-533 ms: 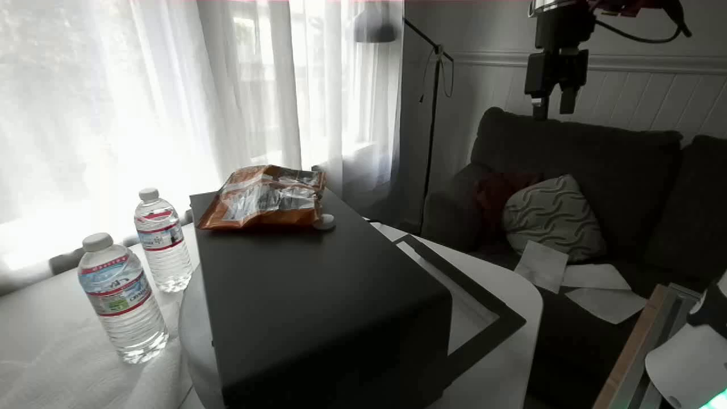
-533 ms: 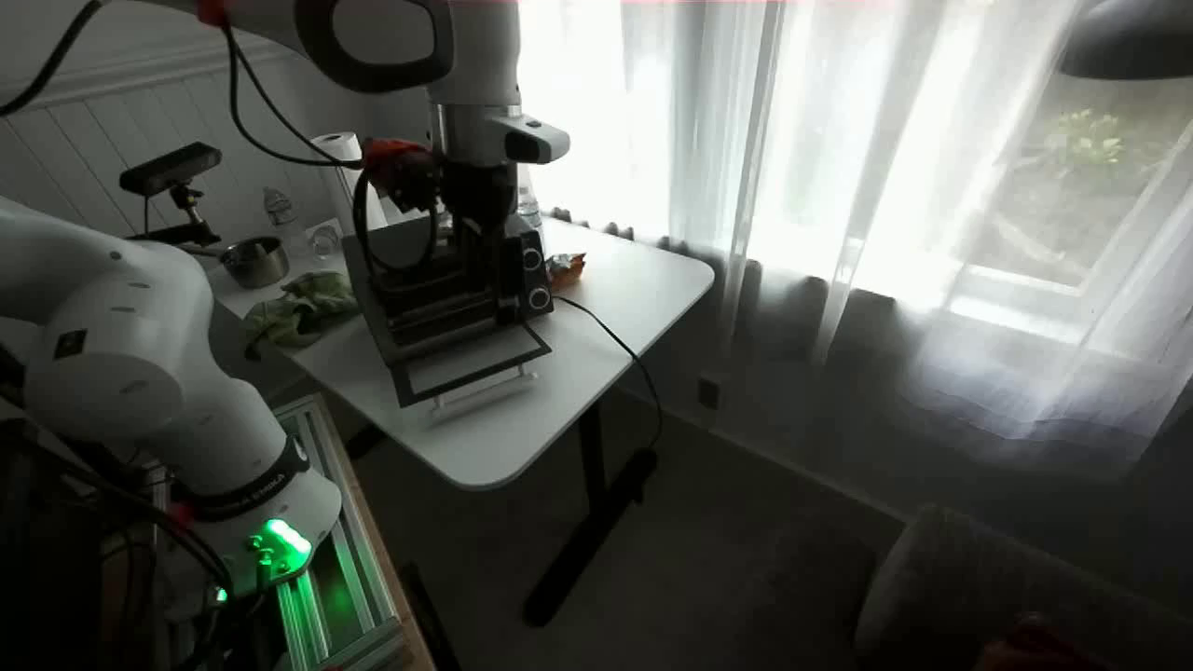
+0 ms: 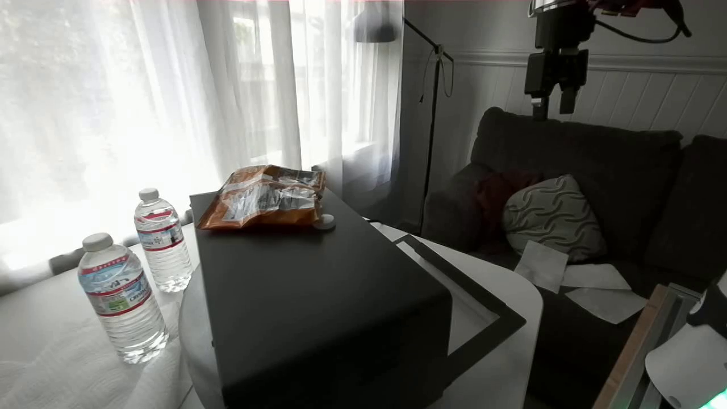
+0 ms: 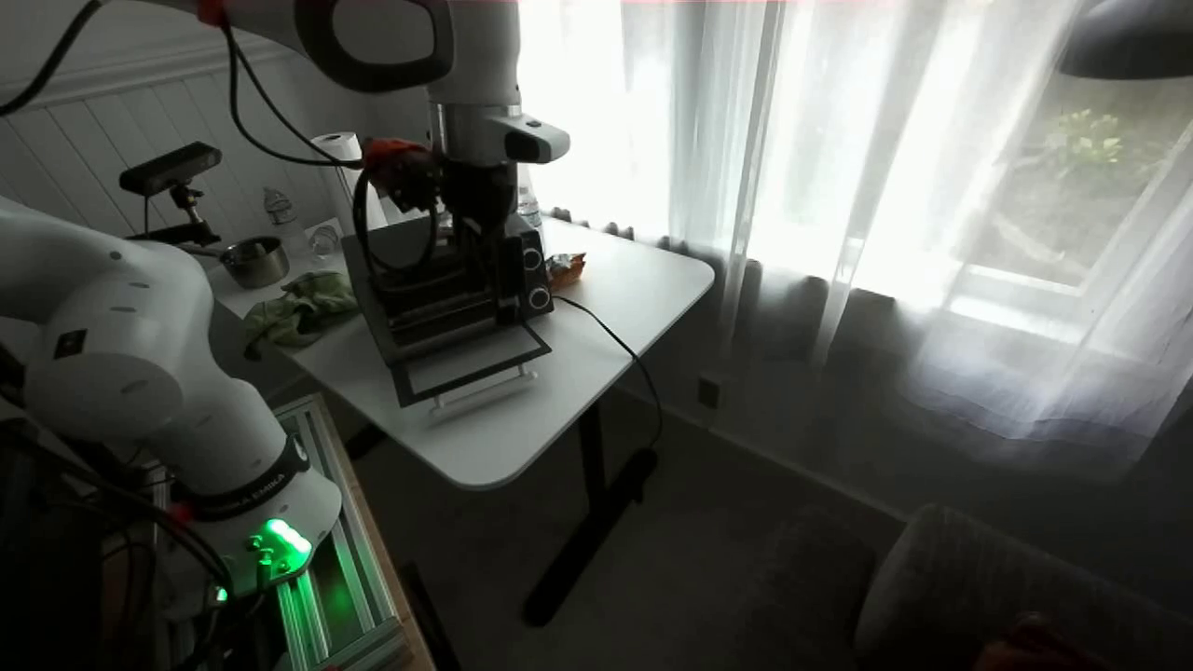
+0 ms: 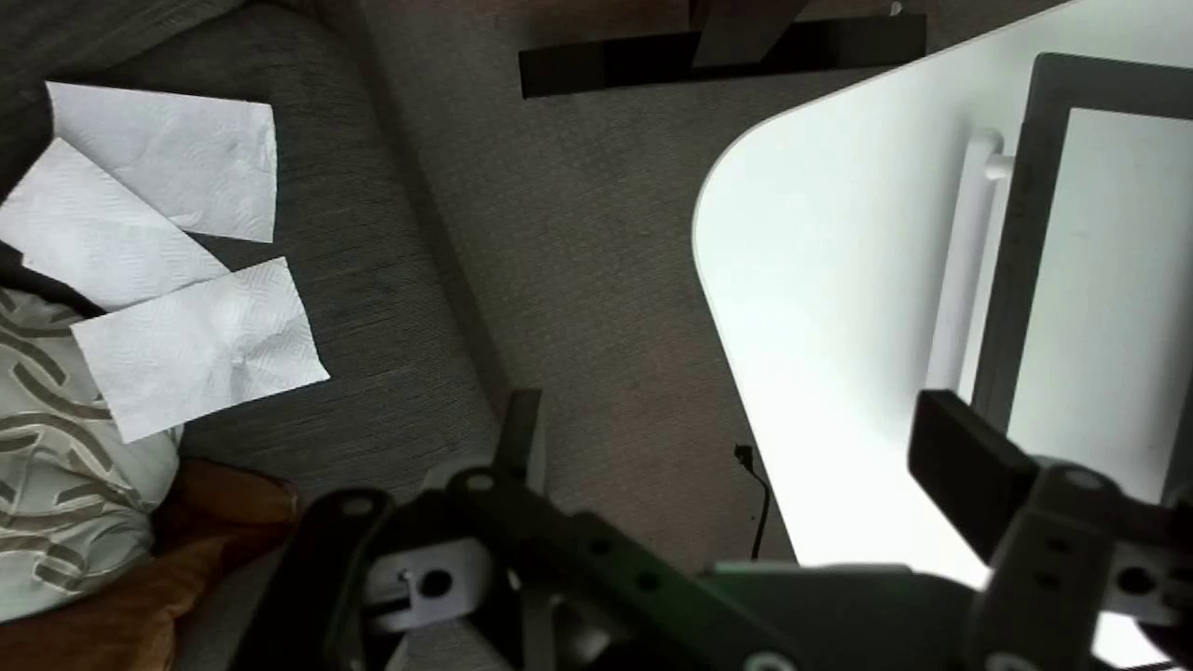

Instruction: Close the oven door

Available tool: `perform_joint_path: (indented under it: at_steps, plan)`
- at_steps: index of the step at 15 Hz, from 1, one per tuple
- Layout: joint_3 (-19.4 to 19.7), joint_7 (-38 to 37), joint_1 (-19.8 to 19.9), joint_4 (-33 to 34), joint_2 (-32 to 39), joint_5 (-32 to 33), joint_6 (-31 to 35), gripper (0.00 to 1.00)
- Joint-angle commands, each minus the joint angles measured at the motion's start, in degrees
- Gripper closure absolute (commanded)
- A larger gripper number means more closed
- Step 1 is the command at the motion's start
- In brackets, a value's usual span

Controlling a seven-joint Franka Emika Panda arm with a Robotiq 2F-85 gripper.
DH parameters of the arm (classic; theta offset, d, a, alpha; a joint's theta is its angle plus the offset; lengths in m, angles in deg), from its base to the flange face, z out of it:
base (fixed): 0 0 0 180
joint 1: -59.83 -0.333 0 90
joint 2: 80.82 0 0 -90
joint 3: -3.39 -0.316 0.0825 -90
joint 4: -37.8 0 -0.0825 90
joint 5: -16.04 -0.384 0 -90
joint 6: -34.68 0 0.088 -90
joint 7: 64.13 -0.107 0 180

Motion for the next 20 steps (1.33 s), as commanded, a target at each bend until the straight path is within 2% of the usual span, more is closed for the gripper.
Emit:
perform_joint_path:
  at_steps: [1,5,8,14,17,18,19,20]
  plan:
    - [0.1,0.3,-1.1,-0.5,0.6,-0.4,0.5,0.0]
    - [0.1,2.8,-4.5,-2.9,4.1,-3.7,1.8,0.0]
    - [1.1,6.2,-6.9,-5.4,7.4,-8.1,5.5,0.0]
    - [2.4,17.6,-11.2,-9.0,13.8,-20.5,22.2,0.0]
    - [3.4,27.0,-14.0,-8.3,17.0,-27.4,29.2,0.0]
    - [3.3,29.4,-14.5,-7.7,18.1,-28.3,30.3,0.0]
    - [1.9,24.5,-12.6,-8.5,16.2,-25.2,27.8,0.0]
    - [2.0,26.2,-13.0,-8.3,16.9,-26.1,28.9,0.0]
